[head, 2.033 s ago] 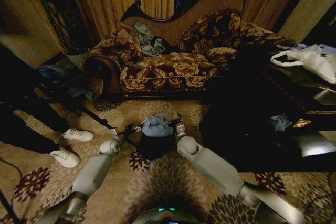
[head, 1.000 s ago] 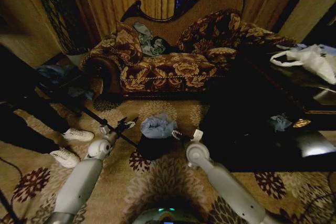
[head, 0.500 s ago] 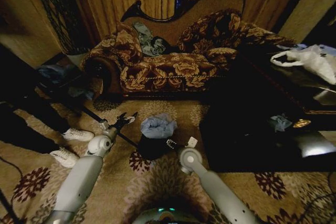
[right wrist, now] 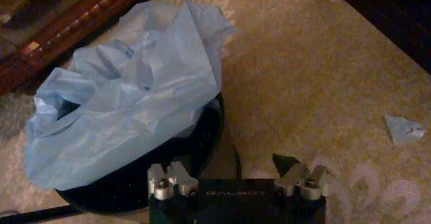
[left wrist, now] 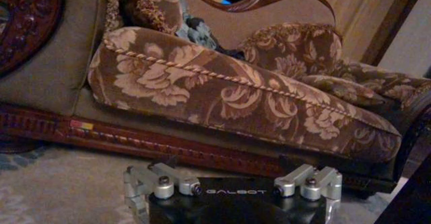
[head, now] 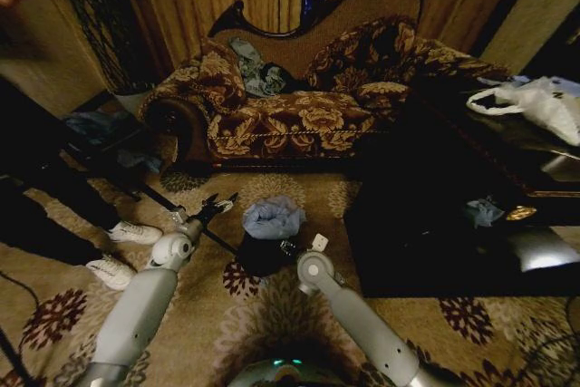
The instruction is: Place a garbage bag over the trash bin.
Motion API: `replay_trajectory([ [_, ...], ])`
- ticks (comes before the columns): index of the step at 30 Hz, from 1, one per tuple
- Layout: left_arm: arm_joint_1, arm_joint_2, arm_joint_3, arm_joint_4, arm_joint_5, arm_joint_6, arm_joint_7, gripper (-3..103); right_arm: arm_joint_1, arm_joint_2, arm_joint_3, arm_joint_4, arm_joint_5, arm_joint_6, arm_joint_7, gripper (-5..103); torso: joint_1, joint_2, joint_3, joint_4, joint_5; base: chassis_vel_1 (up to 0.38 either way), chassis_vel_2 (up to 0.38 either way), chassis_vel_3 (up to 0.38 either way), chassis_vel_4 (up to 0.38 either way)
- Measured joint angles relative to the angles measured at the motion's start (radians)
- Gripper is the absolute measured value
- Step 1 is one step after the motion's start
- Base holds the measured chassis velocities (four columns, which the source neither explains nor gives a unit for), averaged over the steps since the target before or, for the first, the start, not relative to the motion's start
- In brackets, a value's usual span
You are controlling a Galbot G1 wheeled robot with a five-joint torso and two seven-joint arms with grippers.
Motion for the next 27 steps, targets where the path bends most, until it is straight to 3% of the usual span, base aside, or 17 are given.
replay_trajectory([
  [2, 0.000, 0.000, 0.000, 0.000, -0.001, 0.000, 0.000, 100, 0.007, 0.004, -0.005, -0.006, 0.003, 0.003, 0.006, 78, 0.000, 0.000, 0.000, 0.0000, 0.0000, 0.000, 0.000, 0.000, 0.000],
  [7, -0.002, -0.007, 0.003, 0.020, -0.003, -0.013, 0.002, 100, 0.045, 0.044, -0.021, -0.058, 0.016, 0.010, 0.030, 50, 0.000, 0.000, 0.000, 0.0001, 0.0000, 0.000, 0.000, 0.000, 0.000],
  [9, -0.002, -0.008, 0.003, 0.021, -0.003, -0.014, 0.002, 100, 0.048, 0.048, -0.023, -0.064, 0.017, 0.011, 0.033, 50, 0.000, 0.000, 0.000, 0.0001, 0.0000, 0.000, 0.000, 0.000, 0.000],
  [14, -0.007, -0.009, 0.003, 0.024, -0.009, -0.019, 0.001, 100, 0.065, 0.057, -0.047, -0.099, 0.017, 0.013, 0.041, 28, 0.000, 0.000, 0.000, 0.0000, 0.0000, 0.000, 0.000, 0.000, 0.000],
  [15, -0.007, -0.009, 0.003, 0.024, -0.009, -0.019, 0.001, 100, 0.065, 0.057, -0.047, -0.099, 0.017, 0.013, 0.041, 28, 0.000, 0.000, 0.000, 0.0000, 0.0000, 0.000, 0.000, 0.000, 0.000],
  [18, -0.009, -0.008, 0.000, 0.022, -0.016, -0.020, 0.000, 100, 0.075, 0.052, -0.065, -0.119, 0.017, 0.014, 0.045, 13, 0.000, 0.000, 0.000, -0.0001, -0.0001, 0.000, 0.000, 0.000, 0.000],
  [20, -0.009, -0.007, -0.001, 0.021, -0.017, -0.020, 0.000, 100, 0.076, 0.051, -0.066, -0.121, 0.016, 0.015, 0.045, 13, 0.000, 0.000, 0.000, -0.0002, -0.0001, 0.000, 0.000, 0.000, 0.000],
  [23, -0.008, -0.005, -0.002, 0.019, -0.020, -0.022, 0.000, 100, 0.082, 0.056, -0.075, -0.123, 0.012, 0.018, 0.047, 2, 0.000, 0.000, 0.000, 0.0000, 0.0004, 0.000, 0.000, 0.000, 0.000],
  [27, -0.008, -0.005, -0.002, 0.021, -0.020, -0.025, 0.000, 100, 0.084, 0.058, -0.077, -0.123, 0.008, 0.021, 0.051, 1, 0.000, 0.000, 0.000, 0.0001, 0.0000, 0.000, 0.000, 0.000, 0.000],
])
